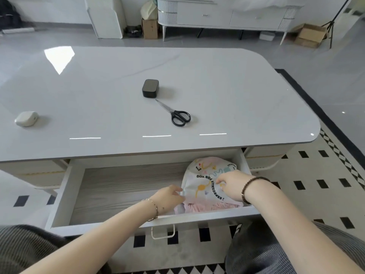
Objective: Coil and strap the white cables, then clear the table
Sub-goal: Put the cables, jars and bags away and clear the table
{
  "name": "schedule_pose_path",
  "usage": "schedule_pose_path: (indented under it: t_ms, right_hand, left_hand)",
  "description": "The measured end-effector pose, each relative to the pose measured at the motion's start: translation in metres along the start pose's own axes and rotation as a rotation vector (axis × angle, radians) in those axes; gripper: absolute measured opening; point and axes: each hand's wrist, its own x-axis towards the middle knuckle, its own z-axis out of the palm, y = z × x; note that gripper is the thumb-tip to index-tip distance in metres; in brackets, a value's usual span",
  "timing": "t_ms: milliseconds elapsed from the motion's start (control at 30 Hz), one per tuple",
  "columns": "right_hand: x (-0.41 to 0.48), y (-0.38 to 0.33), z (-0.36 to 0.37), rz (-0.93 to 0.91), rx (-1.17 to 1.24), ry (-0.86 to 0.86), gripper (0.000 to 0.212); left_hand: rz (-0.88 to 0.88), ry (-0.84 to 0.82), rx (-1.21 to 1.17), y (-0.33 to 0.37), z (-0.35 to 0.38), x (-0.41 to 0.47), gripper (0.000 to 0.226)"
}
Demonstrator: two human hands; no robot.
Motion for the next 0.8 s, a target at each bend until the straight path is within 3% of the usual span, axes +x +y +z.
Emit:
schedule_pose_path:
  t_ms: [100,233,367,500,600,700,800]
  right_hand:
    - [0.005,-0.008,0.001,-0.039,-0.023,-0.011,0.044]
    - [0.012,-0.018,-0.006,-0.074,-0.061,0.006,0.04]
    - [0.009,-0.029,-0.015,-0.162,-0.016,0.132,0.032]
    - [0.013,-0.043,-0.02,-0.228,-0.08,0.309,0.034]
    - [0.02,-0.071,-0.02,-0.377,0.008,0.429,0.039]
    - [0.038,-0.105,-0.012,-0.494,0.119,0.463,0.042]
    - [0.069,-0.133,-0.007,-0.495,0.113,0.387,0.045]
  left_hand:
    - [-0.084,-0.082,0.008,-0.001,0.005,0.012,0.057]
    - [-0.063,-0.112,0.076,-0.003,0.008,0.022,0.034]
    - [-0.012,-0.141,0.182,0.002,-0.007,0.01,0.032]
    - [0.065,0.23,0.408,0.014,-0.068,-0.03,0.034]
    - [0.117,0.529,0.298,0.002,-0.125,-0.072,0.028]
    - [0.149,0.666,0.228,-0.036,-0.171,-0.088,0.026]
    - [0.032,0.712,0.423,-0.082,-0.199,-0.085,0.036]
